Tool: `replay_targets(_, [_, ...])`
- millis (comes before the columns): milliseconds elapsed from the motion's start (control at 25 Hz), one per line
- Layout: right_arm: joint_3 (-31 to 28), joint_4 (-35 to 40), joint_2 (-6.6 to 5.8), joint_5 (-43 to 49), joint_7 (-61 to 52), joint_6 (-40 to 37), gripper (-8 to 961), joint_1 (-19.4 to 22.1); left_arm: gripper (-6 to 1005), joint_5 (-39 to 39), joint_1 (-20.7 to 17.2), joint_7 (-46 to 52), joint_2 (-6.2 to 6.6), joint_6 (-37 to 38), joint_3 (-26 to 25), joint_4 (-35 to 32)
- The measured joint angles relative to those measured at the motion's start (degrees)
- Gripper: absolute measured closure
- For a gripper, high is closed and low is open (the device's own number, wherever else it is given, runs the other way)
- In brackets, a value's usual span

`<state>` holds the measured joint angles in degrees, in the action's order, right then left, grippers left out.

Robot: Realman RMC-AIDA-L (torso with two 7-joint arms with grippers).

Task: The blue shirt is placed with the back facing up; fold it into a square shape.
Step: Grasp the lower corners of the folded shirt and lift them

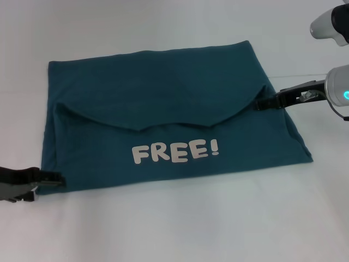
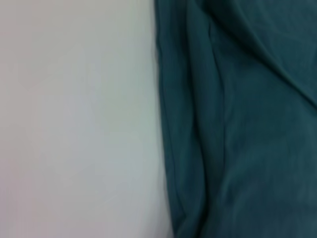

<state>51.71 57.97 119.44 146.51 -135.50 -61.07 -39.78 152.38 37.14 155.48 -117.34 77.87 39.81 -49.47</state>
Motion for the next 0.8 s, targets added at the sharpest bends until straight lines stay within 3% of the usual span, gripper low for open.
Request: replay_targets(800, [1.47,0.13,0.07,-0.07,0.01,0.41,26,-0.54,60,1.36,2.13,3.09,0.43,-1.5,0.37,2.74])
